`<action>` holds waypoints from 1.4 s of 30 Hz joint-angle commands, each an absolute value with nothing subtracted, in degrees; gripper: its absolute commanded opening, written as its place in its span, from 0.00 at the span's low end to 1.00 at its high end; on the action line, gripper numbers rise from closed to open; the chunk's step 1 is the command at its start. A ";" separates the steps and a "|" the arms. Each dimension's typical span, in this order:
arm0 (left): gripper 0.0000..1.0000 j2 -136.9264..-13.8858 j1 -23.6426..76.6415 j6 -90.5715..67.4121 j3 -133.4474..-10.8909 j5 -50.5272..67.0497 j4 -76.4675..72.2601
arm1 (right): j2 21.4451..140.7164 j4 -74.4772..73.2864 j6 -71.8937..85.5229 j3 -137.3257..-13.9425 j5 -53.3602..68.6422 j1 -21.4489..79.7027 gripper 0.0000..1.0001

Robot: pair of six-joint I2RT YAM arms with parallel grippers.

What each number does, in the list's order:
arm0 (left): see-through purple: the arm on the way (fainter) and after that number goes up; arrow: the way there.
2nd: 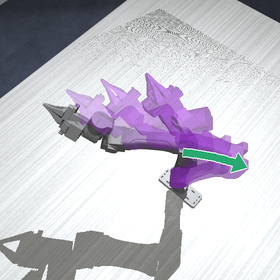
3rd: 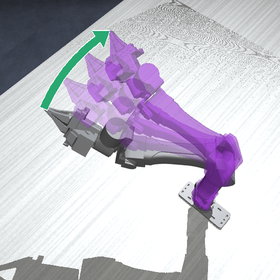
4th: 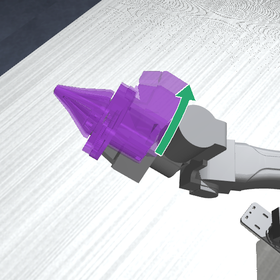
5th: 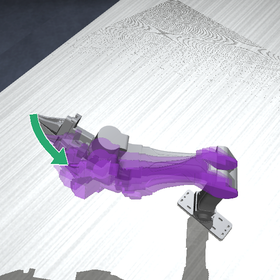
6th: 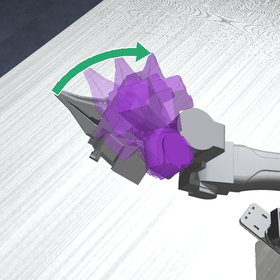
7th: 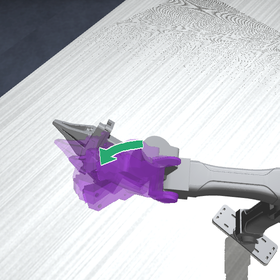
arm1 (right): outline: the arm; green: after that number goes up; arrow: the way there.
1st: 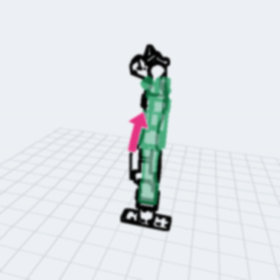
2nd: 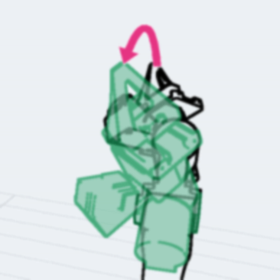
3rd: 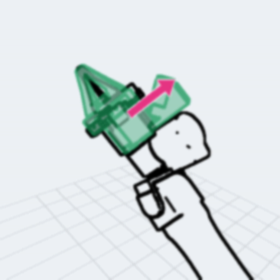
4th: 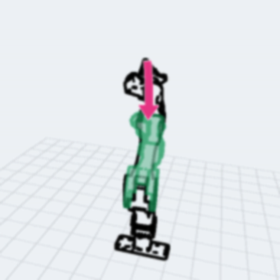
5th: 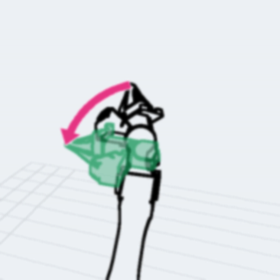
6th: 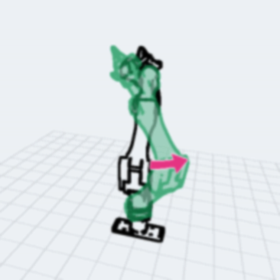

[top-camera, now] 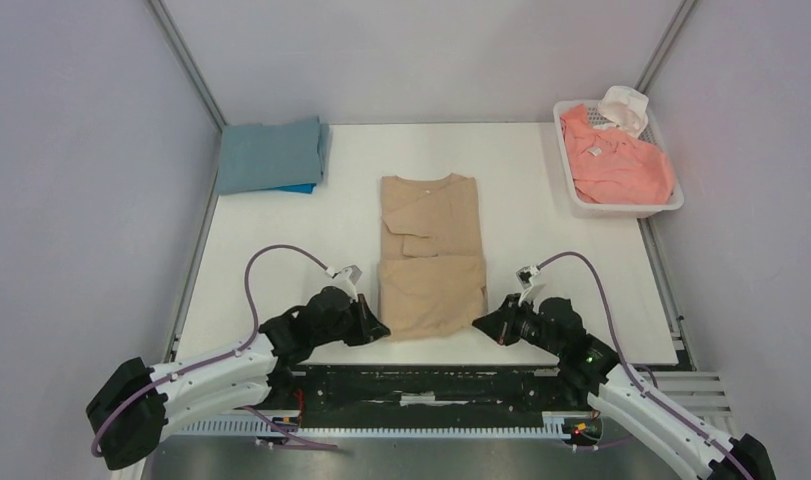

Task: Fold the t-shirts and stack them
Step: Fold the long partially folded tshirt into a neat square

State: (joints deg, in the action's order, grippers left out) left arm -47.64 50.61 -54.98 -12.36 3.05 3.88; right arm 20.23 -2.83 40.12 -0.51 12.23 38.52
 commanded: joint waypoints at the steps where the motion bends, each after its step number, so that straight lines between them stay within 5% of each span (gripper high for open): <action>1: 0.02 -45.70 50.89 -56.56 -15.65 0.83 0.55 | 25.75 -6.42 36.11 -1.94 10.69 38.74 0.00; 19: 0.02 -60.92 37.66 -48.78 -43.85 -1.73 8.35 | 45.92 -4.18 27.07 -33.79 -1.68 37.06 0.00; 29: 0.02 -74.84 25.87 -44.64 -57.83 6.85 5.65 | 63.04 5.20 24.30 -46.02 14.91 21.39 0.00; 42: 0.02 -101.03 15.52 -45.00 -76.17 23.06 -0.31 | 83.93 17.43 26.06 -57.69 24.18 14.50 0.00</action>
State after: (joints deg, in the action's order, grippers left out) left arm -96.90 16.99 -47.13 -69.89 19.38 2.87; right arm 78.96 9.63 26.09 -51.70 20.36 15.73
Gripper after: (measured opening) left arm 0.040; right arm 0.023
